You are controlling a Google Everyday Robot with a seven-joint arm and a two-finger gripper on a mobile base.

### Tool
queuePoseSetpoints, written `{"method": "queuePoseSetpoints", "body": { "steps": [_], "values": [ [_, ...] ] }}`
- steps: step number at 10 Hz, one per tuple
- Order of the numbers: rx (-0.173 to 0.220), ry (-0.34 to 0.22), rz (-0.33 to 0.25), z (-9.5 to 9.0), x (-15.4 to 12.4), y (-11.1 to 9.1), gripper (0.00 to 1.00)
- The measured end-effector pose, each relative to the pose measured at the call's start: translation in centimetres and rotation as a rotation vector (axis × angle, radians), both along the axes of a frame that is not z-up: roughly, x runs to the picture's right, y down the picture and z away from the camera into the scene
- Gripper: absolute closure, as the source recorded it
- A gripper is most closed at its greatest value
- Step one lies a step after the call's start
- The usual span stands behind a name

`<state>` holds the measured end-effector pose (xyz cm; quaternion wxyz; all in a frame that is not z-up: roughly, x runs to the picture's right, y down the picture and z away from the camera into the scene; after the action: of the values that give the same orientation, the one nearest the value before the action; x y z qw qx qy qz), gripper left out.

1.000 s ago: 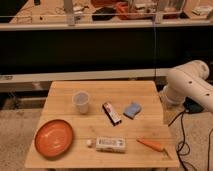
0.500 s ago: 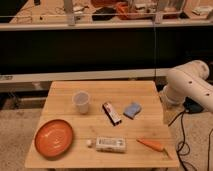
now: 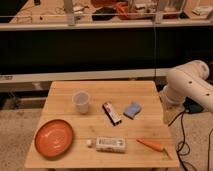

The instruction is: Place the pepper on the white sponge

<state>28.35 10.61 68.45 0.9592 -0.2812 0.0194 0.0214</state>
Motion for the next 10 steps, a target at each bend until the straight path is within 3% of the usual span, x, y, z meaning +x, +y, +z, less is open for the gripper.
{"method": "queuePoseSetpoints", "body": {
  "steps": [3, 7, 10],
  "values": [
    [0.016, -0.042, -0.044, -1.2, -0.9, 1.1, 0.20],
    [0.034, -0.078, -0.072, -1.4, -1.2, 1.4, 0.20],
    [0.048, -0.115, -0.088, -1.5, -1.3, 3.1, 0.20]
  ]
}}
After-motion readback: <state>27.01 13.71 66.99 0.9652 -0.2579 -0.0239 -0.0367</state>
